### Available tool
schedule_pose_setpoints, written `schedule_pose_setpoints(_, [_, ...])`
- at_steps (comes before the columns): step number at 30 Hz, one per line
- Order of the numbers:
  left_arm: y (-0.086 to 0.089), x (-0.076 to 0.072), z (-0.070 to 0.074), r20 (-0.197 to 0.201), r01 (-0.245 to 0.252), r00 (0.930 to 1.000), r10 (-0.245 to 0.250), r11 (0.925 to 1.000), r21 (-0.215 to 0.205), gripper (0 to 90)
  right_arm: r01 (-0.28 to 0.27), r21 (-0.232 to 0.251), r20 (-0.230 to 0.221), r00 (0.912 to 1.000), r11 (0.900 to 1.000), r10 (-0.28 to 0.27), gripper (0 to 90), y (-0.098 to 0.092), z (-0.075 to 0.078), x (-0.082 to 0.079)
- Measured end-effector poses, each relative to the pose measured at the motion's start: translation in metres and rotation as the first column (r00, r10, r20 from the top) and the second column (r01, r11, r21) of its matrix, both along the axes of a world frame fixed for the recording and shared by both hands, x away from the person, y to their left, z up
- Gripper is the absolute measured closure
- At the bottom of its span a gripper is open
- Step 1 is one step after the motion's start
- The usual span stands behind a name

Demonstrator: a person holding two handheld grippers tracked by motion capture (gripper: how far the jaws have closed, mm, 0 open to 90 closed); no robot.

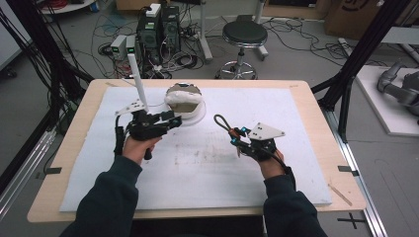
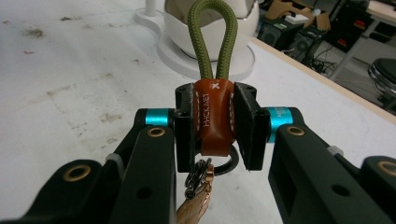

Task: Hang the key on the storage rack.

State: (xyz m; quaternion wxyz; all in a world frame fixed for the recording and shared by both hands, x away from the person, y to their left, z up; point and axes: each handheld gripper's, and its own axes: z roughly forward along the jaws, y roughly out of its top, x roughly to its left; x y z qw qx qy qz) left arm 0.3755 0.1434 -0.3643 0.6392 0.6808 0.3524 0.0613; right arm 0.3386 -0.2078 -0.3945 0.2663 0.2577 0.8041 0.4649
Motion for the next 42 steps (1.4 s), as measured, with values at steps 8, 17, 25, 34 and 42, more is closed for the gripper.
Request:
schedule_pose_setpoints(8, [-0.050,0.014,-0.003,-0.050,0.074,0.9962,-0.072,0.9962,0.046,46.2,-0.040,0.001,0.028,0.9988,0.999,0.040,71.9,0.010,0.001,-0.005])
schedule_pose_setpoints(17, [-0.075,0.018,-0.014,-0.083,0.132,0.9883,-0.128,0.9898,0.052,62.3,-0.064,0.018,0.017,0.9978,0.998,0.064,71.8,0.011,0.001,-0.007])
schedule_pose_setpoints(25, [-0.067,0.014,-0.005,-0.024,0.110,0.9938,-0.108,0.9917,0.067,82.8,-0.080,0.027,-0.008,0.9968,0.996,0.080,64.1,0.012,-0.001,-0.005])
schedule_pose_setpoints(34, [-0.006,0.012,0.025,0.028,0.003,0.9996,-0.005,0.9984,0.057,82.9,0.051,0.098,-0.054,0.9975,0.994,-0.045,45.8,-0.018,-0.003,0.004])
schedule_pose_setpoints(42, [0.061,0.010,0.059,0.073,-0.113,0.9912,0.111,0.9931,0.030,82.9,0.110,0.134,-0.064,0.9927,0.985,-0.102,44.3,-0.036,-0.002,0.009])
